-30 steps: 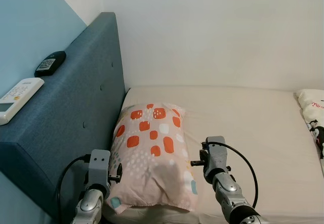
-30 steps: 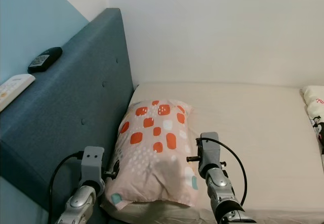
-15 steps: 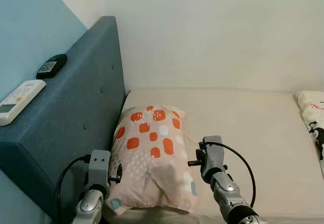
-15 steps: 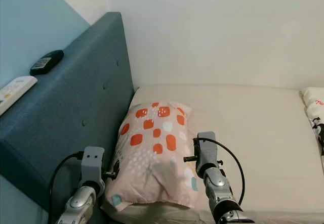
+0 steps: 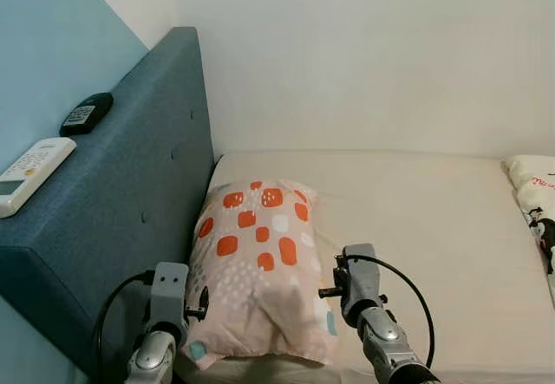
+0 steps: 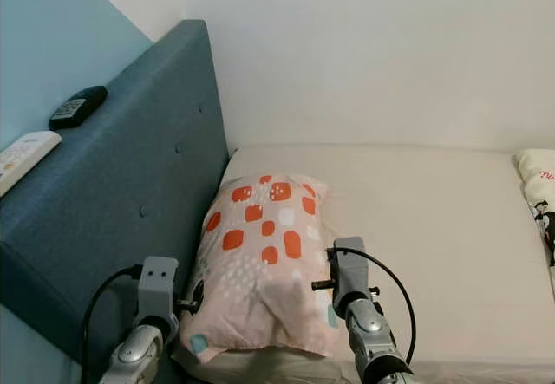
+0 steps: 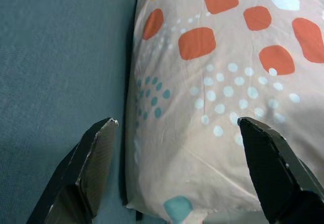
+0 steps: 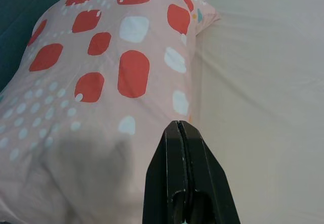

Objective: Clean up the room

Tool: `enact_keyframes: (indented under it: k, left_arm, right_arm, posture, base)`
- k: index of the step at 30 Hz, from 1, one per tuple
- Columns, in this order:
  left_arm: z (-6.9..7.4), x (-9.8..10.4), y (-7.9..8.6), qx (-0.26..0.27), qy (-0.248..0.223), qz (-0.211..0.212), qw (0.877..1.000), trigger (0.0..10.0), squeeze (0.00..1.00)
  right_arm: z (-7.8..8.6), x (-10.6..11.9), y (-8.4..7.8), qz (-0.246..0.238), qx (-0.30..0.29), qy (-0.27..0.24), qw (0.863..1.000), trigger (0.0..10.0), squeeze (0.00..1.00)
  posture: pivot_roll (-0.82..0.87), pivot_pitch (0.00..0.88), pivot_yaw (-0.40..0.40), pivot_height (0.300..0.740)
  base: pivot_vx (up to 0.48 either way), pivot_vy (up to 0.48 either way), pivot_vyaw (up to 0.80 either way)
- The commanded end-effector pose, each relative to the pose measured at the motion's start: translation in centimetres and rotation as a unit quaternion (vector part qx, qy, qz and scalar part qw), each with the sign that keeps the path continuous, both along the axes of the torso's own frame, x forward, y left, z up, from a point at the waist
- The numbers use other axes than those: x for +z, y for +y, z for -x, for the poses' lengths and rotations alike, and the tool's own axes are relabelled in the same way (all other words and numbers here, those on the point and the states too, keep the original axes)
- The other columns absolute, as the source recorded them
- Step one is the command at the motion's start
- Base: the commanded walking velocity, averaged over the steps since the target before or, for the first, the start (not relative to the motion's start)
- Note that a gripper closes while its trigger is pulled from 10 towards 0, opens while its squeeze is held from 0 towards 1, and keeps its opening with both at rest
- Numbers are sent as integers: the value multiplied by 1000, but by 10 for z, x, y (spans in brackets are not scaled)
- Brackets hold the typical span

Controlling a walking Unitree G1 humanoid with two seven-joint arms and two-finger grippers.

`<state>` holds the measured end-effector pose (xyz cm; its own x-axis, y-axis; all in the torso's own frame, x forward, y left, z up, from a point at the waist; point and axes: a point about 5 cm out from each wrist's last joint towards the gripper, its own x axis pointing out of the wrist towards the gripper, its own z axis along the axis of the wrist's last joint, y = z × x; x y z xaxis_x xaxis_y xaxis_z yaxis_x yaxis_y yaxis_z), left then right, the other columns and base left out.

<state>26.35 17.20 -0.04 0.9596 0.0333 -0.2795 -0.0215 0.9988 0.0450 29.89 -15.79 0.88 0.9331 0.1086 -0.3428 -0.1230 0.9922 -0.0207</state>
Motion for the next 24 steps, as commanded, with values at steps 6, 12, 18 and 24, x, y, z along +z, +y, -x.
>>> enact_keyframes:
  k: [6,12,18,24]
  left_arm:
    - [7,-5,5,7,8,-1,1000,10000,0]
    - [8,-5,5,11,7,0,1000,10000,0]
    - [6,-2,4,10,0,1,1000,10000,0]
    - [5,-2,3,9,0,1,1000,10000,0]
  right_arm:
    - [7,-6,1,3,1,5,1000,10000,0]
    - [7,-6,1,6,4,5,1000,10000,0]
    - [3,-2,0,7,4,0,1000,10000,0]
    - [2,-2,0,8,3,-1,1000,10000,0]
  posture:
    - [25,63,-44,716]
    - [26,70,-49,716]
    - [25,73,-51,716]
    - [26,73,-48,716]
  base:
    - [0,0,0]
    - [0,0,0]
    - [0,0,0]
    - [0,0,0]
